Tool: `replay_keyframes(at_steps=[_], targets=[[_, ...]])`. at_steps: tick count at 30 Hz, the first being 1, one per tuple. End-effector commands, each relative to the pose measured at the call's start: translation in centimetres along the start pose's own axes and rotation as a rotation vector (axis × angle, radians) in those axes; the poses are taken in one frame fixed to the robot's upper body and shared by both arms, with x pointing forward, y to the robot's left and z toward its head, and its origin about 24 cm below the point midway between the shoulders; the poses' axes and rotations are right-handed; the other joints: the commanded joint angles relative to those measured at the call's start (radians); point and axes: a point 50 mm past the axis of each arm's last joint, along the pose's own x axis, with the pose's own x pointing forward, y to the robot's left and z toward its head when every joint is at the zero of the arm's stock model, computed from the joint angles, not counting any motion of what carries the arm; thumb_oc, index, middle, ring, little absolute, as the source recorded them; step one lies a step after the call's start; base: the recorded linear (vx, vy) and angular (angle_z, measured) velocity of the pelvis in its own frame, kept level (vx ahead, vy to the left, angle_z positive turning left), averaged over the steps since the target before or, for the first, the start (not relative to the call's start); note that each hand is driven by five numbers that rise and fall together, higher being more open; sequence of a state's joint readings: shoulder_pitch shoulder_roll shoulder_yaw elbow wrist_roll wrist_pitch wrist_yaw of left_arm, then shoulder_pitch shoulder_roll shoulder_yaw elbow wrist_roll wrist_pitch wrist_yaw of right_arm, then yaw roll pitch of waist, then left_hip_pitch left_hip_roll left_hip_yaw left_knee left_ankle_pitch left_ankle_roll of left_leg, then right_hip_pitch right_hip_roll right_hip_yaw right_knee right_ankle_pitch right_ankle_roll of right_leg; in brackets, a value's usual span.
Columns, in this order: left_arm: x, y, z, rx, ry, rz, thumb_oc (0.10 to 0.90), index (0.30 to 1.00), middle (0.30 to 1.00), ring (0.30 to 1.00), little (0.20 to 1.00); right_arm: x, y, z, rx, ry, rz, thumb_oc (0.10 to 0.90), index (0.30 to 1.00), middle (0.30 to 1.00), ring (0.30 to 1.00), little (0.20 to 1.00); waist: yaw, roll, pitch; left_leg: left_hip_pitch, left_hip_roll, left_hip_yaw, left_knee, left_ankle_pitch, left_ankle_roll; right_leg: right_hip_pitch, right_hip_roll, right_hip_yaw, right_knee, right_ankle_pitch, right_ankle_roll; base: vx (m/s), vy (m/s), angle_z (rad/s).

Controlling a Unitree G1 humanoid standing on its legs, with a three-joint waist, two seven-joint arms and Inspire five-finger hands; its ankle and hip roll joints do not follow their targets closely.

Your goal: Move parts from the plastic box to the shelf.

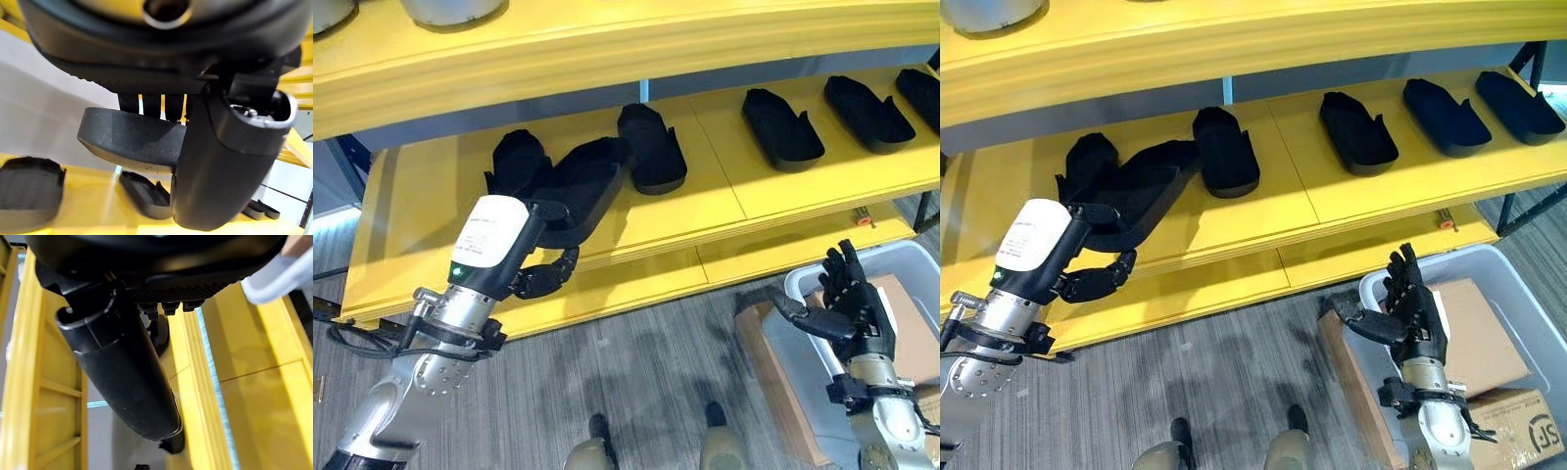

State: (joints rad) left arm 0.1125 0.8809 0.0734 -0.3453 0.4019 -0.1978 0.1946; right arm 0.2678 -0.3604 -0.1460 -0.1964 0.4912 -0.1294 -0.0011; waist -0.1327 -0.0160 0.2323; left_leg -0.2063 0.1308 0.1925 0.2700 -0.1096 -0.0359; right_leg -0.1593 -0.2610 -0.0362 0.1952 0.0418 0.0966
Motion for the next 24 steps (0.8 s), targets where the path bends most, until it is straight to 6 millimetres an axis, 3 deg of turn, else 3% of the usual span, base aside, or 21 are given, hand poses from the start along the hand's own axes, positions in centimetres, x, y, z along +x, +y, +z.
replay_keyframes(at_steps=[1,2,3,5,6,7,9,10,14,16,18,20,21,23,24], targets=[[0.8,5.6,2.0,0.086,-0.137,0.312,0.400,0.300,0.300,0.300,0.300,0.9,0.7,3.0,-0.038,-0.162,0.109,0.900,1.000,1.000,1.000,1.000,-0.044,-0.026,-0.076,0.174,-0.067,0.056,-0.213,0.014,0.048,-0.029,0.237,0.001,0.081,-0.095,0.029,0.10,0.272,-0.81],[0.7,5.4,1.9,0.076,-0.126,0.312,0.400,0.300,0.300,0.300,0.300,0.9,0.7,2.9,-0.037,-0.156,0.119,0.900,1.000,1.000,1.000,1.000,-0.044,-0.030,-0.081,0.193,-0.080,0.059,-0.237,0.019,0.050,-0.025,0.272,-0.002,0.069,-0.112,0.009,0.07,0.186,-0.81],[0.7,5.4,1.9,0.076,-0.126,0.311,0.400,0.300,0.300,0.300,0.300,0.9,0.7,2.9,-0.038,-0.156,0.119,0.900,1.000,1.000,1.000,1.000,-0.043,-0.030,-0.080,0.198,-0.080,0.060,-0.242,0.021,0.050,-0.022,0.273,-0.001,0.068,-0.112,0.008,0.11,0.065,-0.59],[0.6,4.4,1.9,0.011,-0.099,0.315,0.400,0.300,0.300,0.300,0.300,0.6,0.6,2.8,-0.046,-0.144,0.131,0.900,1.000,1.000,1.000,1.000,-0.052,-0.033,-0.098,0.225,-0.106,0.056,-0.275,0.022,0.048,0.025,0.318,0.074,-0.049,-0.101,-0.037,0.12,0.022,-0.03],[0.6,4.4,1.9,0.011,-0.100,0.315,0.400,0.300,0.300,0.300,0.300,0.6,0.6,2.8,-0.046,-0.144,0.131,0.900,1.000,1.000,1.000,1.000,-0.051,-0.033,-0.097,0.226,-0.106,0.057,-0.275,0.022,0.048,0.026,0.319,0.074,-0.051,-0.100,-0.037,0.10,-0.032,-0.04],[0.9,3.9,2.3,-0.020,-0.117,0.305,0.400,0.300,0.300,0.300,0.300,0.2,0.1,2.9,-0.058,-0.136,0.113,0.900,1.000,1.000,1.000,1.000,-0.060,-0.029,-0.107,0.224,-0.114,0.041,-0.278,0.030,0.047,0.036,0.324,0.121,-0.076,-0.084,-0.042,0.05,-0.030,-0.05],[1.0,3.9,2.4,-0.026,-0.123,0.306,0.400,0.300,0.300,0.300,0.300,0.1,-0.1,3.0,-0.060,-0.139,0.103,0.900,1.000,1.000,1.000,1.000,-0.060,-0.026,-0.112,0.220,-0.112,0.040,-0.282,0.033,0.043,0.038,0.329,0.124,-0.091,-0.077,-0.045,0.08,-0.076,0.22],[0.9,3.7,2.4,-0.051,-0.113,0.309,0.400,0.300,0.300,0.300,0.300,-0.1,-0.6,3.2,-0.069,-0.142,0.082,0.900,1.000,1.000,1.000,1.000,-0.060,-0.016,-0.118,0.228,-0.106,0.045,-0.281,0.034,0.035,0.052,0.317,0.083,-0.102,-0.080,-0.043,0.14,-0.117,0.28],[1.4,3.2,2.9,-0.093,-0.138,0.297,0.400,0.300,0.300,0.300,0.300,-0.5,-1.4,3.6,-0.084,-0.151,0.049,0.900,1.000,1.000,1.000,1.000,-0.086,-0.009,-0.102,0.203,-0.094,0.028,-0.205,0.031,0.003,0.073,0.302,0.058,-0.107,-0.087,-0.060,0.05,-0.122,0.38],[2.0,3.2,3.4,-0.116,-0.171,0.297,0.400,0.300,0.300,0.300,0.300,-0.7,-2.1,4.2,-0.101,-0.166,0.030,0.900,1.000,1.000,1.000,1.000,-0.098,-0.021,-0.066,0.100,-0.051,0.033,0.029,0.086,-0.058,0.101,0.277,0.008,-0.104,-0.100,-0.089,-0.01,-0.203,0.84],[2.1,3.3,3.6,-0.124,-0.186,0.306,0.400,0.300,0.300,0.300,0.300,-0.7,-2.3,4.6,-0.115,-0.177,0.023,0.900,1.000,1.000,1.000,1.000,-0.090,-0.030,-0.040,0.031,-0.027,0.010,0.156,0.135,-0.090,0.104,0.271,-0.003,-0.097,-0.106,-0.105,-0.06,-0.131,0.86],[2.1,3.5,3.6,-0.115,-0.179,0.319,0.400,0.300,0.300,0.300,0.300,-0.4,-2.2,4.7,-0.113,-0.191,0.017,0.900,1.000,1.000,1.000,1.000,-0.090,-0.035,-0.033,0.010,0.003,0.001,0.169,0.129,-0.078,0.090,0.266,-0.004,-0.078,-0.115,-0.106,-0.04,-0.077,0.23],[2.0,3.6,3.4,-0.108,-0.172,0.326,0.400,0.300,0.300,0.300,0.300,-0.5,-2.2,4.8,-0.113,-0.197,0.011,0.900,1.000,1.000,1.000,1.000,-0.102,-0.037,-0.038,0.022,0.091,0.023,0.131,0.139,-0.079,0.078,0.259,-0.011,-0.054,-0.128,-0.102,0.02,-0.039,0.02],[1.6,3.7,3.3,-0.095,-0.161,0.324,0.400,0.300,0.300,0.300,0.300,-0.7,-2.3,4.4,-0.108,-0.183,0.002,0.900,1.000,1.000,1.000,1.000,-0.104,-0.025,-0.050,0.080,0.170,0.021,-0.023,0.201,-0.081,0.063,0.253,-0.008,-0.025,-0.153,-0.095,0.09,0.078,0.06],[1.5,3.7,3.1,-0.086,-0.153,0.323,0.400,0.300,0.300,0.300,0.300,-0.7,-2.2,4.2,-0.105,-0.177,0.003,0.900,1.000,1.000,1.000,1.000,-0.099,-0.016,-0.053,0.118,0.179,-0.008,-0.135,0.250,-0.078,0.045,0.257,0.000,-0.002,-0.164,-0.092,0.08,0.112,0.07]])
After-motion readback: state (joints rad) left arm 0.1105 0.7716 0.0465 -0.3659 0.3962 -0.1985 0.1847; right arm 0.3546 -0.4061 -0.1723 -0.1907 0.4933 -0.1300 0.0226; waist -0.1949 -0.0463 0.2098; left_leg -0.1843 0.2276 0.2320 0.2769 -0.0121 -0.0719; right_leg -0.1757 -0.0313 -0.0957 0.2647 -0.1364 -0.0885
